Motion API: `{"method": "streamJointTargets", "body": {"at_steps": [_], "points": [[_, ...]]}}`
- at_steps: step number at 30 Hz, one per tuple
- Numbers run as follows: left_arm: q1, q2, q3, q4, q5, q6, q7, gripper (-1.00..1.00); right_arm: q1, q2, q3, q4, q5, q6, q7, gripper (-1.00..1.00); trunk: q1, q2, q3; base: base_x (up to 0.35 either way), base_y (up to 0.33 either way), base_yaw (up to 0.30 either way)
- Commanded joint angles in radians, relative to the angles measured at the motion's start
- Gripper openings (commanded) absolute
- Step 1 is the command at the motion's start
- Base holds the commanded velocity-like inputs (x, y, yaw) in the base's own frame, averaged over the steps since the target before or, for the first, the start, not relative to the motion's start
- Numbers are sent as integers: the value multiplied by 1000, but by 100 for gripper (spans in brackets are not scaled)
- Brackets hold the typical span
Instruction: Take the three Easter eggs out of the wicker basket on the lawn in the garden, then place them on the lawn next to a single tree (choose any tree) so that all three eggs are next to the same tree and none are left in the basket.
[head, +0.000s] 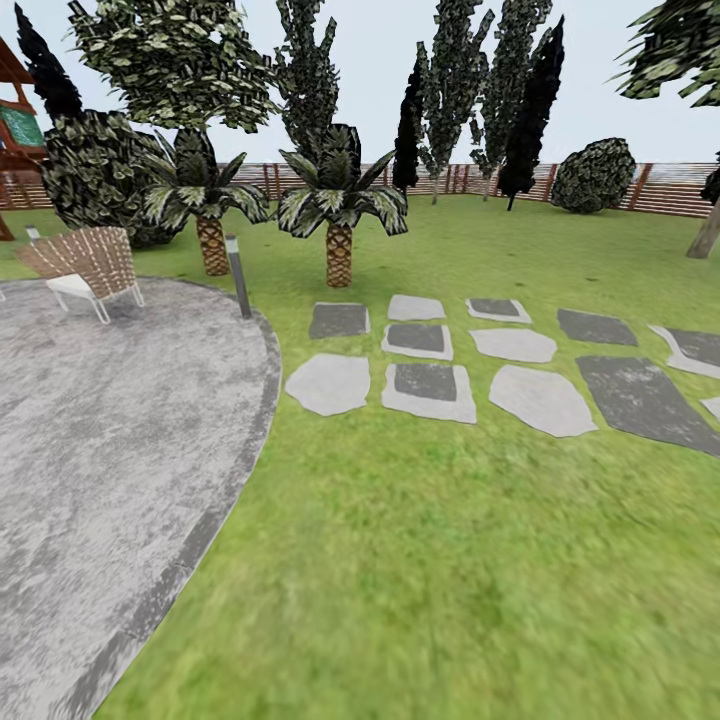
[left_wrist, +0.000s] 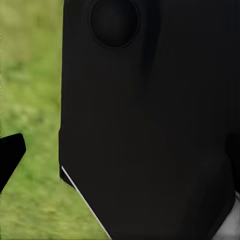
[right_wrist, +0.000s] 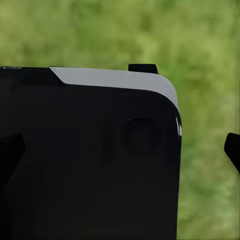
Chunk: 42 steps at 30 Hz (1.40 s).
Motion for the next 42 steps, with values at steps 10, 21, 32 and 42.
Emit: {"method": "streamJointTargets", "body": {"at_steps": [10, 21, 32, 42], "points": [[0, 0, 6, 0, 1, -1, 0, 100, -1, 1, 0, 1, 1, -3, 0, 100, 1, 0, -1, 325, 0, 0], [0, -1, 6, 0, 1, -1, 0, 100, 0, -2, 1, 0, -3, -3, -5, 100, 1, 0, -1, 325, 0, 0], [0, -1, 6, 0, 1, -1, 0, 100, 0, 1, -2, 0, -1, -5, -6, 100, 1, 0, -1, 325, 0, 0], [0, -1, 6, 0, 1, -1, 0, 100, 0, 5, -2, 1, 1, -5, -6, 100, 1, 0, -1, 325, 1, 0]]}}
